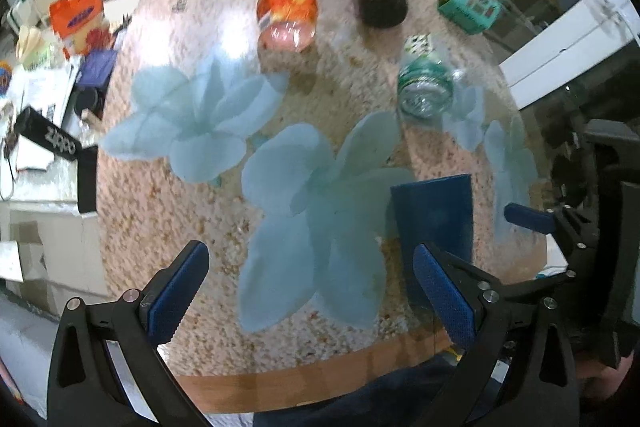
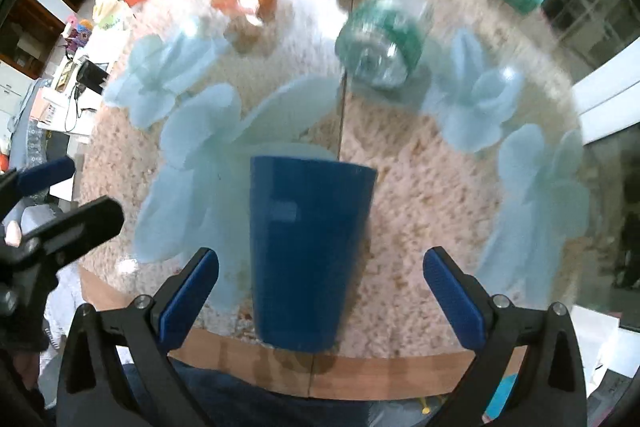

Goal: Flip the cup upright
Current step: 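Lower the blue cup onto the table and open the right gripper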

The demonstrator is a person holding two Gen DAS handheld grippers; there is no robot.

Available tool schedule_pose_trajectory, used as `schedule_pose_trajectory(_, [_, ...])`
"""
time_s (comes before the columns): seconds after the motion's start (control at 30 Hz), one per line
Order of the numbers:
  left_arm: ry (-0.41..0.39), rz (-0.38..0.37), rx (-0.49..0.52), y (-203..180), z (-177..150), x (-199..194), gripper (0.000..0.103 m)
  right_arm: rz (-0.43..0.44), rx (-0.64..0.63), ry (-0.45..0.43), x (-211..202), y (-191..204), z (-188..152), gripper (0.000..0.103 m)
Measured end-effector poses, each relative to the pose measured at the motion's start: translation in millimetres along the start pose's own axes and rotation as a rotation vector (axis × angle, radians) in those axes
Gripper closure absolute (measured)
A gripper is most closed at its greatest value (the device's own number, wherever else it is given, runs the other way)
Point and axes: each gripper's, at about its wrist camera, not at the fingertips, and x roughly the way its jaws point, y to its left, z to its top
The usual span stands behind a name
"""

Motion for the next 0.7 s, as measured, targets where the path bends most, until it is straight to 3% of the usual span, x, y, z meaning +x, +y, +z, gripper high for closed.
schedule_pose_trajectory(0.4, [-0.025, -0.023, 0.101, -32, 9, -41, 0.000, 0.034, 0.127, -0.089, -58, -20, -22, 0.000])
schedule_pose_trajectory(0.7, [0.014, -0.045, 0.100, -66, 20, -40, 0.000, 0.044, 0.117, -0.074, -78, -46, -33, 0.000])
